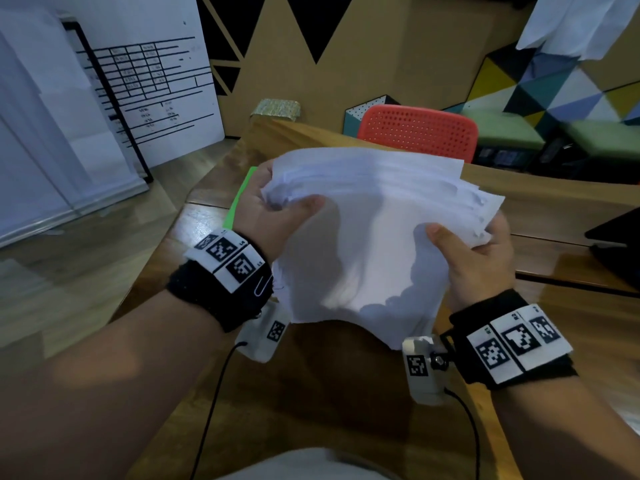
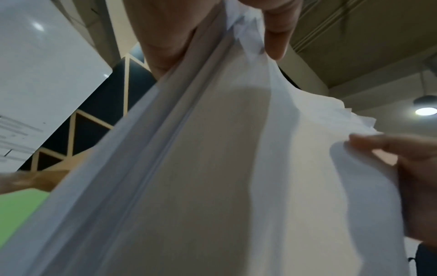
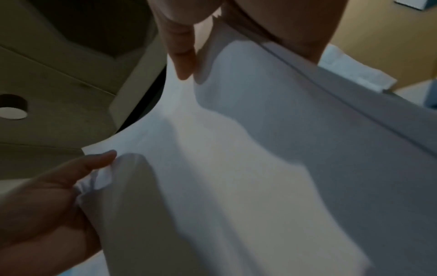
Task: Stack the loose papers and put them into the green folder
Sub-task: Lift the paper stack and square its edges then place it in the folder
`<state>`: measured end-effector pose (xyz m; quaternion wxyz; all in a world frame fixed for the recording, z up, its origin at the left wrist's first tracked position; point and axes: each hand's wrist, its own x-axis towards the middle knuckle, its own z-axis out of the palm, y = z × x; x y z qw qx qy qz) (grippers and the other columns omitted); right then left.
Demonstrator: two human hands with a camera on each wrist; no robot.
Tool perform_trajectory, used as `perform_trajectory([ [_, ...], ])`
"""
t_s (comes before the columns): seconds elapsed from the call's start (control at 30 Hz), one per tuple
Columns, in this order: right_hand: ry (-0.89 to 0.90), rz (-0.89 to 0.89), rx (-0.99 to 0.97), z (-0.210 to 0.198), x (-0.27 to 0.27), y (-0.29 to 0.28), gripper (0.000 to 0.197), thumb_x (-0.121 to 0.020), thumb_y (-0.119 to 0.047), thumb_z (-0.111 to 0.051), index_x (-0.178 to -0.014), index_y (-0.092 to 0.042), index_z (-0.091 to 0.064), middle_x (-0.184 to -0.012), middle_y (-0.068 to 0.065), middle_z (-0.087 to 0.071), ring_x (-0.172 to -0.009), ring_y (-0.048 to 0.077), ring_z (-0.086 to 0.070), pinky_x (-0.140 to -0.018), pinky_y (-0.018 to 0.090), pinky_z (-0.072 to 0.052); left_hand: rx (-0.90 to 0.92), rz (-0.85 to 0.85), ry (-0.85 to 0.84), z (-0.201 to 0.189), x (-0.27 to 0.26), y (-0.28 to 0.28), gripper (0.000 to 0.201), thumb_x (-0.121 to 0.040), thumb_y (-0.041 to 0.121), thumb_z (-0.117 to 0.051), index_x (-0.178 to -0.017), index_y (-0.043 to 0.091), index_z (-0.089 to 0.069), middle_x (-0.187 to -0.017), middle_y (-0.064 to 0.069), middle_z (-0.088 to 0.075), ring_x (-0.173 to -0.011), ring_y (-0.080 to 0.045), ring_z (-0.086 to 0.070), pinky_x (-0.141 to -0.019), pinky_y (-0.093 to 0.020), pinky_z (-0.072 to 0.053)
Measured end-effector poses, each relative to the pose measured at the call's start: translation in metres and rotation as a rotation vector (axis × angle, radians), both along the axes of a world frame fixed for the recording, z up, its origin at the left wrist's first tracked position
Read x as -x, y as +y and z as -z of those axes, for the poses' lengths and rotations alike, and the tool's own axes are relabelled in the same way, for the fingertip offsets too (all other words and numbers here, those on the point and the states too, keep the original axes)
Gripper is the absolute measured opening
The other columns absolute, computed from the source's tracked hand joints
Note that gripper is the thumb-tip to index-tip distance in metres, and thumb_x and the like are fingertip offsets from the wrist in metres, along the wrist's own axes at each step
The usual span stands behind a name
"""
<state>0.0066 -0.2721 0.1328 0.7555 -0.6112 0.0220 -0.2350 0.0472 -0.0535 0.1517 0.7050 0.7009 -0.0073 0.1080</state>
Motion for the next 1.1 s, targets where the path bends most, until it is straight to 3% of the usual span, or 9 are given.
perform_trajectory([
  [0.17,-0.180,0.001,0.180,-0.027,-0.007,-0.007,0.044,-0.062,-0.046,-0.079,-0.103,-0.045,-0.063,-0.107,0.010,-0.060,-0.103,0.038,-0.060,-0.085,0.054,-0.053,0.030,0.032,-0.136,-0.019,-0.002,-0.008,0.031,-0.073,0.017,-0.074,-0.095,0.031,-0.058,-0.083,0.012,-0.065,-0.071,-0.001,-0.064,-0.064,-0.019,-0.054],
  [0.27,-0.140,0.102,0.237,-0.034,-0.017,-0.006,0.010,-0.070,-0.037,-0.072,-0.079,-0.038,-0.072,-0.080,-0.012,-0.067,-0.087,0.028,-0.062,-0.084,0.051,-0.052,0.020,-0.055,-0.130,-0.030,-0.010,-0.012,0.023,-0.077,0.046,-0.061,-0.089,0.027,-0.066,-0.071,0.008,-0.061,-0.068,-0.007,-0.056,-0.061,-0.015,-0.047],
  [0.4,-0.061,0.237,0.172,-0.033,-0.028,-0.004,0.016,-0.072,-0.023,-0.067,-0.057,-0.026,-0.065,-0.058,-0.014,-0.060,-0.064,0.010,-0.055,-0.064,0.027,-0.047,0.092,-0.147,-0.067,-0.033,-0.021,-0.022,0.016,-0.083,0.023,-0.063,-0.083,0.012,-0.074,-0.068,-0.004,-0.063,-0.068,-0.015,-0.058,-0.064,-0.027,-0.052],
  [0.57,-0.187,0.217,0.203,-0.032,-0.032,-0.002,0.020,-0.070,-0.014,-0.062,-0.079,-0.032,-0.065,-0.083,-0.014,-0.065,-0.085,0.008,-0.059,-0.084,0.028,-0.049,0.051,-0.150,-0.037,-0.027,-0.027,-0.023,0.019,-0.075,0.008,-0.057,-0.082,0.015,-0.073,-0.069,0.000,-0.063,-0.067,-0.016,-0.053,-0.065,-0.030,-0.047],
  [0.8,-0.033,0.253,0.192,-0.026,-0.037,-0.010,0.019,-0.075,-0.010,-0.058,-0.069,-0.023,-0.069,-0.056,-0.019,-0.065,-0.062,0.003,-0.055,-0.062,0.017,-0.045,0.030,-0.143,-0.042,-0.023,-0.031,-0.017,0.026,-0.078,0.004,-0.052,-0.073,0.020,-0.071,-0.065,0.004,-0.063,-0.051,0.002,-0.053,-0.050,-0.012,-0.043],
  [0.9,-0.041,0.230,0.179,-0.025,-0.036,-0.009,0.011,-0.076,-0.016,-0.061,-0.071,-0.024,-0.068,-0.058,-0.015,-0.064,-0.062,0.004,-0.054,-0.061,0.018,-0.045,0.053,-0.104,-0.021,-0.024,-0.030,-0.016,0.021,-0.073,0.012,-0.057,-0.065,0.025,-0.071,-0.072,0.005,-0.068,-0.065,-0.004,-0.058,-0.061,-0.016,-0.048],
  [0.97,-0.068,0.168,0.160,-0.024,-0.032,-0.009,0.004,-0.072,-0.029,-0.067,-0.076,-0.029,-0.068,-0.077,-0.002,-0.063,-0.076,0.019,-0.056,-0.073,0.032,-0.049,0.118,-0.028,-0.013,-0.025,-0.026,-0.015,0.006,-0.065,0.027,-0.064,-0.065,0.026,-0.070,-0.078,0.003,-0.070,-0.080,-0.014,-0.061,-0.076,-0.027,-0.051],
  [1.03,-0.101,0.070,0.188,-0.020,-0.029,-0.012,0.027,-0.067,-0.031,-0.073,-0.093,-0.035,-0.064,-0.096,0.009,-0.056,-0.091,0.030,-0.057,-0.085,0.043,-0.051,0.130,0.035,-0.038,-0.021,-0.022,-0.013,0.026,-0.055,0.042,-0.069,-0.077,0.026,-0.067,-0.088,-0.006,-0.066,-0.086,-0.022,-0.057,-0.083,-0.037,-0.048],
  [1.1,-0.110,0.024,0.185,-0.016,-0.026,-0.012,0.044,-0.068,-0.018,-0.076,-0.106,-0.032,-0.058,-0.099,0.006,-0.056,-0.091,0.017,-0.063,-0.080,0.031,-0.055,0.087,0.075,-0.079,-0.015,-0.018,-0.011,0.039,-0.050,0.047,-0.071,-0.085,0.031,-0.064,-0.092,-0.004,-0.060,-0.088,-0.023,-0.055,-0.084,-0.041,-0.047],
])
